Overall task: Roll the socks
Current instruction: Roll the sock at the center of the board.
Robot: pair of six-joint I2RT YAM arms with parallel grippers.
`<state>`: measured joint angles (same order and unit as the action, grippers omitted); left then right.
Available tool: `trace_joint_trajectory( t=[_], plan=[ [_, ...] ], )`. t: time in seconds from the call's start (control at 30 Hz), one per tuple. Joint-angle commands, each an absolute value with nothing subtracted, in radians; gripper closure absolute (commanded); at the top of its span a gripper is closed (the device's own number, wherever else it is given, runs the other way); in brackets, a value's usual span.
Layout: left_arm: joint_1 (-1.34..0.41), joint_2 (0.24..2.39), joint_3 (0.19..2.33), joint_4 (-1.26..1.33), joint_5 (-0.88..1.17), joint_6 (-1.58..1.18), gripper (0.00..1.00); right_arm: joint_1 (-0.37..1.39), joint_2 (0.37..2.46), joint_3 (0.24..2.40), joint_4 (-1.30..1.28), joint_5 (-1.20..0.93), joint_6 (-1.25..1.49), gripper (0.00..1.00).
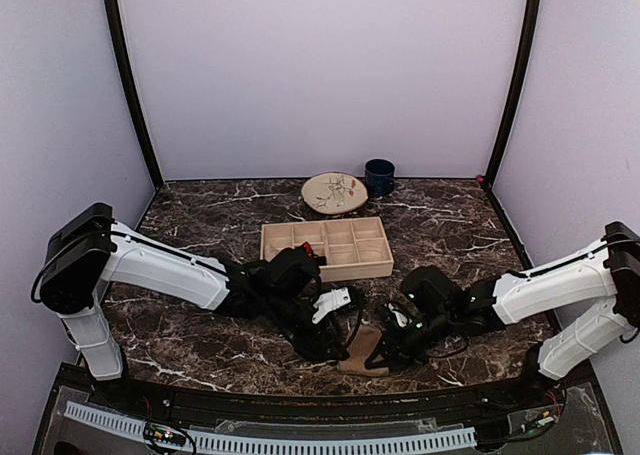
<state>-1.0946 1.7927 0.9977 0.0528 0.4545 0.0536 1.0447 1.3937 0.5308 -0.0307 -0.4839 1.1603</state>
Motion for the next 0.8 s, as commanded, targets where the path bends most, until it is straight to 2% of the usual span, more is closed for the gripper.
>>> trace_joint_trajectory(
  t=[0.0,0.17,0.37,0.77],
  plan=[
    [-1.113,1.744,1.021,-0.01,0.455,0.109,0.32,1.005,1.419,0.592,-0.15,-0.58,1.097,1.0],
    [-1.137,1.744,1.03,-0.029,0.434,0.133,0.25,0.991,1.434,0.564,-0.142,-0.63,1.111,1.0],
    [-1.156,1.769,1.048,-0.049,0.43,0.149,0.22,0.992,1.437,0.494,-0.052,-0.67,1.169,1.0],
    [-1.205,1.802,1.117,-0.107,0.447,0.156,0.21,0.98,1.464,0.499,-0.051,-0.712,1.16,1.0]
  ],
)
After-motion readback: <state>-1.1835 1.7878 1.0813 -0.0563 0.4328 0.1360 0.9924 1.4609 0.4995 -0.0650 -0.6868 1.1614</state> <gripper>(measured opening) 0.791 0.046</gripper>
